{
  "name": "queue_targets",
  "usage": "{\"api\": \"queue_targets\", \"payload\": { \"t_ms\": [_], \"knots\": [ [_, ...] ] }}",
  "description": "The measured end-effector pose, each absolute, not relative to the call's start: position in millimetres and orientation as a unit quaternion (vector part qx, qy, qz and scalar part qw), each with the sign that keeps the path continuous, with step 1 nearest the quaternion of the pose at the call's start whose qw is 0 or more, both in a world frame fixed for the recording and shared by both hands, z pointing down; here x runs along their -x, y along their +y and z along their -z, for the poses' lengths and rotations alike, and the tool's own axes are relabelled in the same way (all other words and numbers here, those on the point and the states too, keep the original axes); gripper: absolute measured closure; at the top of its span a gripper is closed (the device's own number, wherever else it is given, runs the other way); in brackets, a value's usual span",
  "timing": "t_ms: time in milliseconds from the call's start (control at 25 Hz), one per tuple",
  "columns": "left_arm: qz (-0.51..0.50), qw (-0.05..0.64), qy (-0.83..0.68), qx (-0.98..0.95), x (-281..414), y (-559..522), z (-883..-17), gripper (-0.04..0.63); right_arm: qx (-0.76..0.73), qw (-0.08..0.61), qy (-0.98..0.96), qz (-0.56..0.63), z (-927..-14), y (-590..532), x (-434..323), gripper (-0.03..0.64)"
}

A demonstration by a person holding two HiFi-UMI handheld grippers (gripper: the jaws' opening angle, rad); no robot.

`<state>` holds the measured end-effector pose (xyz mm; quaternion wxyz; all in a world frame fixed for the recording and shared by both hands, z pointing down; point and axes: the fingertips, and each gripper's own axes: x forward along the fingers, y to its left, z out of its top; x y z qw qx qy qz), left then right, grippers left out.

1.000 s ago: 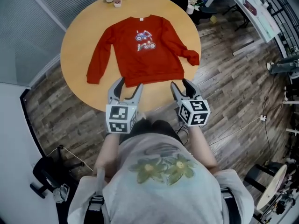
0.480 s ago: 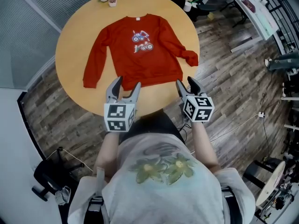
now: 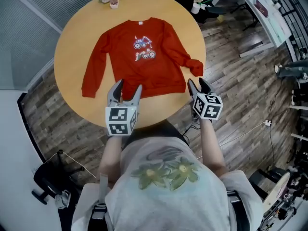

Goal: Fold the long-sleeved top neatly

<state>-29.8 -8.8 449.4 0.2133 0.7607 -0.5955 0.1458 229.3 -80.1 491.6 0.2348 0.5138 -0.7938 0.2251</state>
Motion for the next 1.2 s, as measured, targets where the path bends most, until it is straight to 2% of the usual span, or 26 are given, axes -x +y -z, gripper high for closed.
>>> {"api": "queue_targets", "payload": {
  "t_ms": [440, 800, 1200],
  "knots": [
    [-0.161, 0.222, -0.592, -0.758, -2.0, -64.7, -455.9, 0.334, -0.529, 0.275, -0.760, -0.258, -541.5, -141.6, -284.4, 0.396],
    [-0.187, 0.220, -0.548, -0.785, -72.0, -112.7, -466.0, 0.334, -0.520, 0.283, -0.749, -0.297, -581.2, -166.8, -306.8, 0.396],
    [-0.221, 0.251, -0.496, -0.801, -135.3, -127.3, -501.7, 0.335, -0.509, 0.279, -0.732, -0.356, -642.8, -189.1, -323.0, 0.396]
  ]
}}
